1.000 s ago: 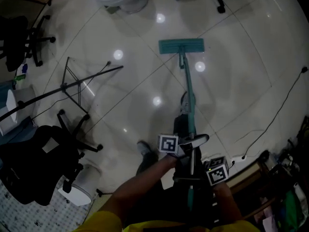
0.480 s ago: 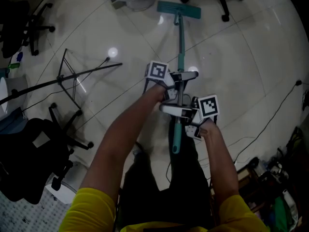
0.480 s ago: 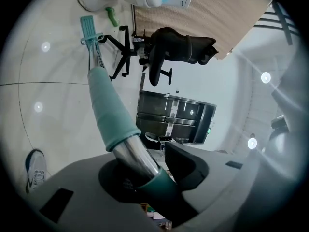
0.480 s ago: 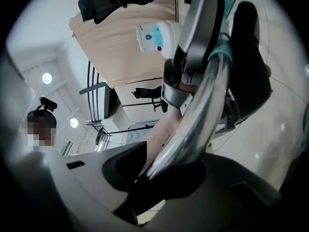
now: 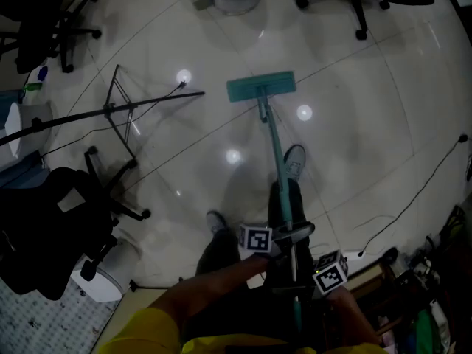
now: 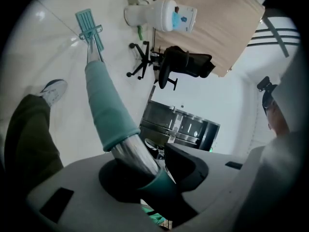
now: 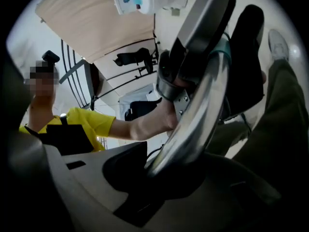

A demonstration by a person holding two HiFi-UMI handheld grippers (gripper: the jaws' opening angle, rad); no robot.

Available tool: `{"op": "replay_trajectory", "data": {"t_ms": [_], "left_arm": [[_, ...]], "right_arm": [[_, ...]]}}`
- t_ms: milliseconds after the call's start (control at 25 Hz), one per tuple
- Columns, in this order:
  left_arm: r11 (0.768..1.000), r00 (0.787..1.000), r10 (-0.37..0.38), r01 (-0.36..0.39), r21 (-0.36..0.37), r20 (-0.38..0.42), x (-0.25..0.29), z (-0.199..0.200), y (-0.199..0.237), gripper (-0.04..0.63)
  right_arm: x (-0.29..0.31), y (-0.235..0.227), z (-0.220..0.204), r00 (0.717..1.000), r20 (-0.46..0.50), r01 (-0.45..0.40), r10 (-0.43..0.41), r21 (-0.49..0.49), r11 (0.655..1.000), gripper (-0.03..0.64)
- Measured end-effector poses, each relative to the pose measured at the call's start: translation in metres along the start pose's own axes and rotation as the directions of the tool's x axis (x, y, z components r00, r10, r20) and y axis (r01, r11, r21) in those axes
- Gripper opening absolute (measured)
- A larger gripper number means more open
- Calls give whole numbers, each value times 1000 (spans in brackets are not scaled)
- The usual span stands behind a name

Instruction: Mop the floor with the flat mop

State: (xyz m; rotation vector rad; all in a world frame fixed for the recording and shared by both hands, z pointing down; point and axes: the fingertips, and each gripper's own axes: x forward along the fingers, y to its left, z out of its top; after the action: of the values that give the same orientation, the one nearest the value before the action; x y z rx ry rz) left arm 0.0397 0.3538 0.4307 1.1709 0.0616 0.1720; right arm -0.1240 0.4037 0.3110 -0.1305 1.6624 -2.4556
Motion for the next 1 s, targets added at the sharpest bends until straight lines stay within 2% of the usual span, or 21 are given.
{"op": "replay_trajectory", "data": {"t_ms": [80, 160, 240, 320, 360, 480, 520, 640, 720, 800, 840, 920, 960, 1000], "left_arm": [[999, 999, -3, 1, 37, 40, -11, -1, 4, 135], [994, 999, -2, -1, 106, 33, -13, 21, 8, 141], [984, 1000, -10, 7, 180, 16, -9, 56, 7, 144], [971, 999, -32, 27, 236, 17, -3, 104, 1, 144], [971, 999, -39, 31, 237, 28, 0, 130, -1, 144], [995, 996, -32, 23, 101, 85, 9, 203, 0, 146], [993, 995, -44, 34, 110, 94, 13, 227, -3, 146], [969, 989, -106, 79, 235, 107, 24, 274, -17, 144], [956, 985, -129, 93, 278, 116, 26, 270, -19, 144], [964, 981, -131, 91, 251, 146, 25, 241, -16, 144], [974, 979, -111, 74, 214, 168, 23, 219, -11, 144], [995, 977, -9, -12, 99, 214, 20, 161, 11, 144], [998, 972, 3, -16, 54, 234, 20, 131, 16, 144], [999, 965, -31, 21, 39, 259, 22, 104, 14, 144]], "right_arm": [[9, -6, -9, 997, -66, 28, -29, -12, 1000, 110], [14, -17, 5, 991, -122, 50, -53, -26, 998, 109], [11, -25, 35, 988, -140, 62, -70, -61, 996, 118], [5, -28, 82, 992, -105, 60, -72, -111, 992, 118], [0, -28, 109, 994, -79, 60, -71, -138, 989, 118], [-17, -32, 191, 997, -3, 79, -81, -192, 978, 117], [-23, -33, 214, 996, 14, 87, -86, -196, 977, 114], [-29, -25, 250, 998, 24, 58, -54, -176, 983, 112], [-29, -20, 241, 999, -1, 32, -33, -173, 984, 111], [-30, -19, 210, 999, -34, 19, -25, -162, 987, 110], [-33, -19, 187, 998, -52, 16, -24, -149, 989, 110], [-41, -22, 130, 995, -95, 31, -42, -112, 993, 110], [-45, -23, 99, 991, -123, 46, -57, -94, 995, 110], [-49, -24, 71, 986, -153, 62, -74, -79, 995, 110]]}}
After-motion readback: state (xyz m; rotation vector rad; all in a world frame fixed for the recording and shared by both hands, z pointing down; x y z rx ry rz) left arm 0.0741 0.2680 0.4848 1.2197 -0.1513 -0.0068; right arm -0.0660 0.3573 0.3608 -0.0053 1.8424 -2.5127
